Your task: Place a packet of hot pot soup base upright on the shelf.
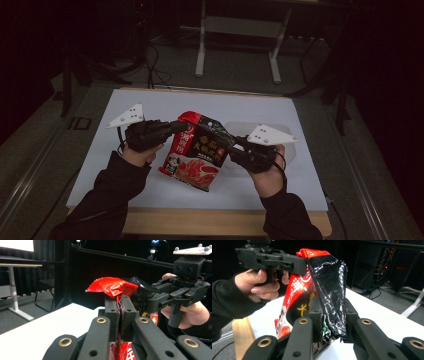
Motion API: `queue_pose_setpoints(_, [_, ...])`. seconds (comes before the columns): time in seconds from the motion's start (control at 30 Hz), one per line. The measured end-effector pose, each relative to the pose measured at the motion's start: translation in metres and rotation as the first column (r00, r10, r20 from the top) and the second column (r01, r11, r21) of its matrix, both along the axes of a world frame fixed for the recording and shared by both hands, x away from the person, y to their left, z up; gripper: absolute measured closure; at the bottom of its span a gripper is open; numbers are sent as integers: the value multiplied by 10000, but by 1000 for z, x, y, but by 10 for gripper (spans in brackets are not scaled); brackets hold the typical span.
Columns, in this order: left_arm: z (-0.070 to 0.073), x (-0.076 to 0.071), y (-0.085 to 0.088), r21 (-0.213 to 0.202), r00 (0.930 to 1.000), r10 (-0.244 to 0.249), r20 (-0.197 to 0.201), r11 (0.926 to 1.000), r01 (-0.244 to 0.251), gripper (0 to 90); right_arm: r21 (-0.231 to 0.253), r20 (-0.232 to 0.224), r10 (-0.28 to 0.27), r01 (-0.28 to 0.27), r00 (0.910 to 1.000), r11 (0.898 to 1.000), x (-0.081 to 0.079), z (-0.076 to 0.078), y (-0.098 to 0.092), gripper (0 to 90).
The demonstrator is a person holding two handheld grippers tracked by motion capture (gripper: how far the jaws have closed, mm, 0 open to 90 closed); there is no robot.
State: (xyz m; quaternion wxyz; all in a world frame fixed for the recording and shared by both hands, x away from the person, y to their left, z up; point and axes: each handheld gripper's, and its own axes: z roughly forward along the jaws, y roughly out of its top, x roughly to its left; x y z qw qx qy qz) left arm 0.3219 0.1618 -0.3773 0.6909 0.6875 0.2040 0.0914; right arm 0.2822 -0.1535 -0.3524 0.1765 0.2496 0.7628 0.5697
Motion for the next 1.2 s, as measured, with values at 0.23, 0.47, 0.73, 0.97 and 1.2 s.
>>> queue_pose_setpoints(0.23, [5,-2,2,-205,9996,-247,99,9995,249,843,144,102,-18,16,9999,9999,-6,12,-1,761])
queue_pose_setpoints(0.47, [10,-8,4,-271,9988,-315,363,9991,325,623,126,216,-130,128,9997,9998,-9,22,-3,761])
queue_pose_setpoints(0.73, [11,-11,15,-221,9994,228,250,9995,-222,258,475,421,-758,737,9962,9961,-8,37,-16,760])
queue_pose_setpoints(0.97, [-3,-12,19,192,9996,264,37,9995,-264,85,794,720,-1498,1441,9861,9864,-6,57,-31,759])
queue_pose_setpoints(1.2, [-23,-18,19,476,9908,1346,-172,9899,-1336,13,953,997,-2303,2211,9680,9706,-3,70,-48,758])
